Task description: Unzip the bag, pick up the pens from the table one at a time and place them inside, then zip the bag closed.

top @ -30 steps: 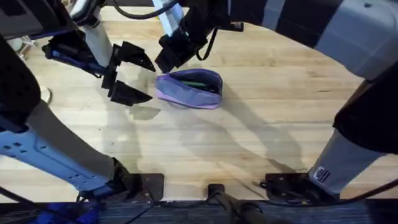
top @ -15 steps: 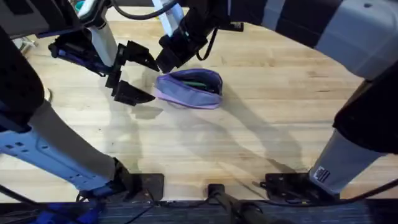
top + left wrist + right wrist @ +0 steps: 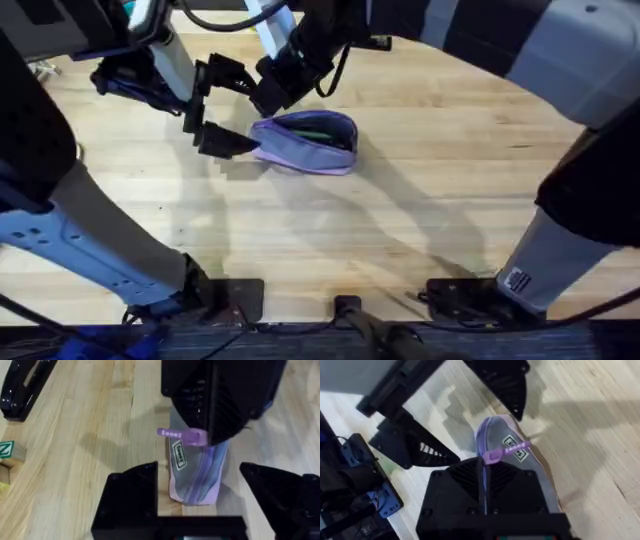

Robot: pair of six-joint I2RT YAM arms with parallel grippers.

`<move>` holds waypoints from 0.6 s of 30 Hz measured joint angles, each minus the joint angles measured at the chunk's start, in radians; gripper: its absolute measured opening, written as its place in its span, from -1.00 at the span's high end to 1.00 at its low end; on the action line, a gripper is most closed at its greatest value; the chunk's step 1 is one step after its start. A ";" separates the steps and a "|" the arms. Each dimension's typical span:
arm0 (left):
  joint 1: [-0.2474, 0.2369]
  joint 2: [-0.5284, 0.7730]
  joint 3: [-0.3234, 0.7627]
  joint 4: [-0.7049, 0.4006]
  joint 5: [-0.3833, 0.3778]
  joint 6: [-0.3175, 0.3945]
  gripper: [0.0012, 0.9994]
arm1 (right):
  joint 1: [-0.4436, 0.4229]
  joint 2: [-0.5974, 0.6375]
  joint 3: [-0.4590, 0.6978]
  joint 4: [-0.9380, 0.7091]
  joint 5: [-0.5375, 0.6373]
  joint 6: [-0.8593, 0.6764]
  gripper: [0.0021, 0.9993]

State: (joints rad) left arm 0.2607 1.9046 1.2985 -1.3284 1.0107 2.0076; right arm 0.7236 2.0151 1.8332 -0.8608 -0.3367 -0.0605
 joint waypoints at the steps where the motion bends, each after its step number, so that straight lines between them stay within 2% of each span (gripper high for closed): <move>1: -0.006 0.000 0.000 0.009 0.001 -0.008 -0.99 | 0.000 0.000 0.000 0.000 0.000 0.000 0.94; 6: -0.029 0.000 -0.001 0.035 0.008 -0.048 -0.99 | 0.000 0.000 0.000 0.000 0.000 0.000 0.94; 18: -0.029 0.059 -0.003 0.043 0.014 -0.135 -0.99 | 0.000 0.000 0.000 0.000 0.000 0.000 0.94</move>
State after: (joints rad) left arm 0.2317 1.9635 1.2953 -1.2858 1.0252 1.8728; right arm 0.7235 2.0151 1.8332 -0.8608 -0.3370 -0.0605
